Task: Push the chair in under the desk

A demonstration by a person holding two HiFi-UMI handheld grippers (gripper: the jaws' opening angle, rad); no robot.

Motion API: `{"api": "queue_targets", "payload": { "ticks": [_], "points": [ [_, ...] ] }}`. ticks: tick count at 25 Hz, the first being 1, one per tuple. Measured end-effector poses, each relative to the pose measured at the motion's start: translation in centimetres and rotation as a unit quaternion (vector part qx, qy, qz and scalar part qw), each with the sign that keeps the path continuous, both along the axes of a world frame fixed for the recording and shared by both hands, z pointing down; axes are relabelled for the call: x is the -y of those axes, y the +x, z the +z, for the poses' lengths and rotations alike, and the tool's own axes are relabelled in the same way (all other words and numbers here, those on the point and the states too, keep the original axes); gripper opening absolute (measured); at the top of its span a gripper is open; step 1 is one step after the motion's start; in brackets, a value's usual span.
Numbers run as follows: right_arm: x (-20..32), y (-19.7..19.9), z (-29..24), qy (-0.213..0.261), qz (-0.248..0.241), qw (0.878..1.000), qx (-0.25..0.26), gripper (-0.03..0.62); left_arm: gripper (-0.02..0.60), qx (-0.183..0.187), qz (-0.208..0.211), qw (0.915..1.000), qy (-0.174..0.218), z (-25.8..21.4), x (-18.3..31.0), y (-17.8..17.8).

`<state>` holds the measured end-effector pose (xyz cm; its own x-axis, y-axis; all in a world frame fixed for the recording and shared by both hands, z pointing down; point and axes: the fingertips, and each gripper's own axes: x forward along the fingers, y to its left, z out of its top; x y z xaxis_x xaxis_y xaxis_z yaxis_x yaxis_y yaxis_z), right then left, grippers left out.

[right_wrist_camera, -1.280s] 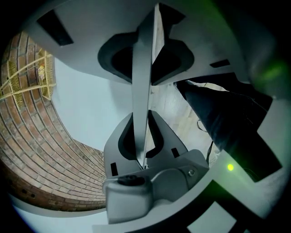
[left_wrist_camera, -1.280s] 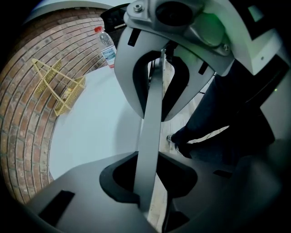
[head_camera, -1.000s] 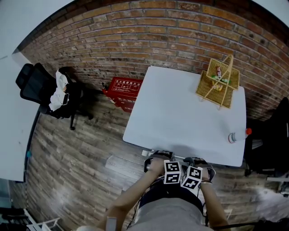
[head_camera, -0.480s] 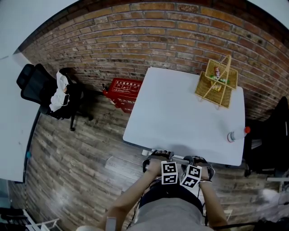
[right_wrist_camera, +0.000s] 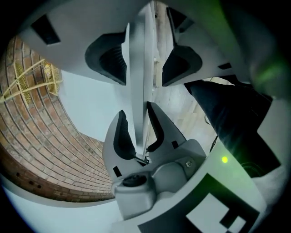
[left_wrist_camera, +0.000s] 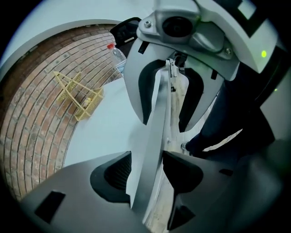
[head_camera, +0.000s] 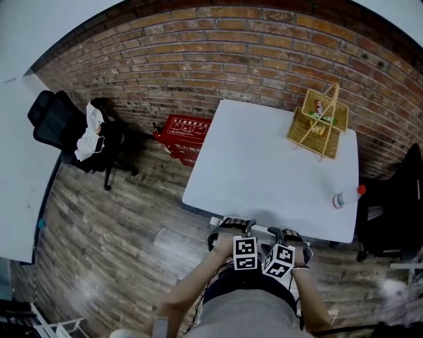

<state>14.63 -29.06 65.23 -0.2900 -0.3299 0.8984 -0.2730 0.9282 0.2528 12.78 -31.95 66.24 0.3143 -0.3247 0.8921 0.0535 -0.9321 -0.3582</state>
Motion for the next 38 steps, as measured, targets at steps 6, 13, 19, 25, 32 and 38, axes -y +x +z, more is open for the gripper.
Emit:
{"api": "queue_targets", "payload": {
  "ticks": [6, 13, 19, 25, 32, 38],
  "points": [
    [1.2, -0.8, -2.6, 0.032, 0.036, 0.997, 0.065, 0.252, 0.224, -0.023, -0.026, 0.9994, 0.003, -2.2, 0.0, -0.5],
    [2.8, -1.2, -8.8, 0.085, 0.106, 0.973, 0.187, 0.195, 0.211, -0.154, -0.085, 0.9842, -0.016, -8.1, 0.1, -0.2],
    [4.6, 1.2, -13.6, 0.16, 0.249, 0.905, 0.305, 0.044, 0.036, -0.287, -0.164, 0.9422, 0.053, -14.0, 2.6, -1.0],
    [4.8, 3.4, -15.0, 0.154, 0.352, 0.836, 0.392, 0.032, 0.021, -0.339, -0.195, 0.92, 0.015, -14.7, 1.9, -0.9],
    [4.4, 4.3, -15.9, 0.192, 0.396, 0.807, 0.395, 0.025, 0.017, -0.439, -0.281, 0.8534, 0.008, -17.0, 2.9, -1.7],
    [4.1, 4.9, -16.4, 0.21, 0.411, 0.799, 0.386, 0.018, 0.017, -0.479, -0.324, 0.8154, 0.023, -18.4, 3.3, -2.6]
  ]
}}
